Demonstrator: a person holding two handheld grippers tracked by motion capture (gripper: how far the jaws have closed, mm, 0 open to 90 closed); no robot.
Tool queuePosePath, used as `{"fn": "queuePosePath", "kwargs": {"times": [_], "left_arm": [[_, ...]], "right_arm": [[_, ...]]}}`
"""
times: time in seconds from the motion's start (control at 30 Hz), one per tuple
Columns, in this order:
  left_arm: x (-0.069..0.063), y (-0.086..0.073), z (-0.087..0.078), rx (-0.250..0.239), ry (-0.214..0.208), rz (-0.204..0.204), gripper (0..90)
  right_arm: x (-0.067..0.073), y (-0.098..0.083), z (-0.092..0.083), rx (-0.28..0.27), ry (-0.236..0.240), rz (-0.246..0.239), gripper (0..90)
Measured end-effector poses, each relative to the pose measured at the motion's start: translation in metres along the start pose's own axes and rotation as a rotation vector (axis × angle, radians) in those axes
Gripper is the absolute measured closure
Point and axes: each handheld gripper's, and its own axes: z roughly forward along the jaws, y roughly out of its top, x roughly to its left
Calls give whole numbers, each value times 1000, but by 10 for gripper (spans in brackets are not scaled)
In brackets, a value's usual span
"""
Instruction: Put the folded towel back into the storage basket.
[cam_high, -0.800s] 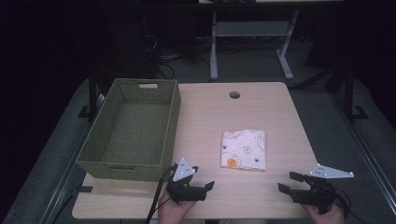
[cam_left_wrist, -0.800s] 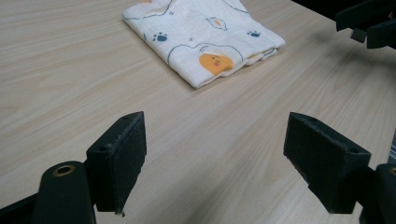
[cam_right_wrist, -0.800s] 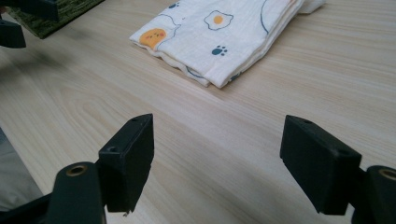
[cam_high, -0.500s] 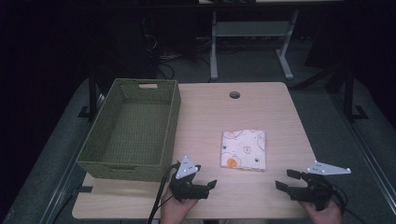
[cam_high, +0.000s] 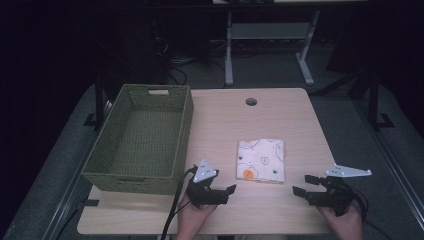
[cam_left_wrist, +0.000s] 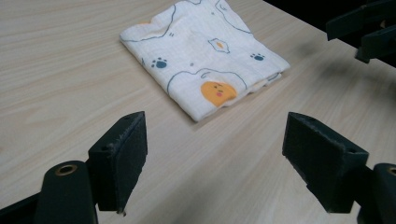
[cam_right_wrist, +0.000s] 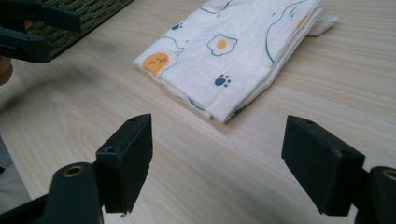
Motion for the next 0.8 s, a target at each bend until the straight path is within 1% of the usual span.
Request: {"fn": "queuePosePath", "kwargs": {"times": [0.27, 0.53, 0.7, 0.8], "left_arm": [[2, 13, 11, 5, -11, -5, 224], [2, 27, 23, 18, -18, 6, 225], [2, 35, 31, 27, -22, 6, 226], [3, 40, 35, 34, -23, 9, 228]], "right_arm": [[-3, 10, 5, 15, -5, 13, 245], [-6, 24, 10, 29, -9, 1, 245], [-7, 32, 13, 36, -13, -11, 244], [-8, 36, 14, 40, -11, -4, 244]]}}
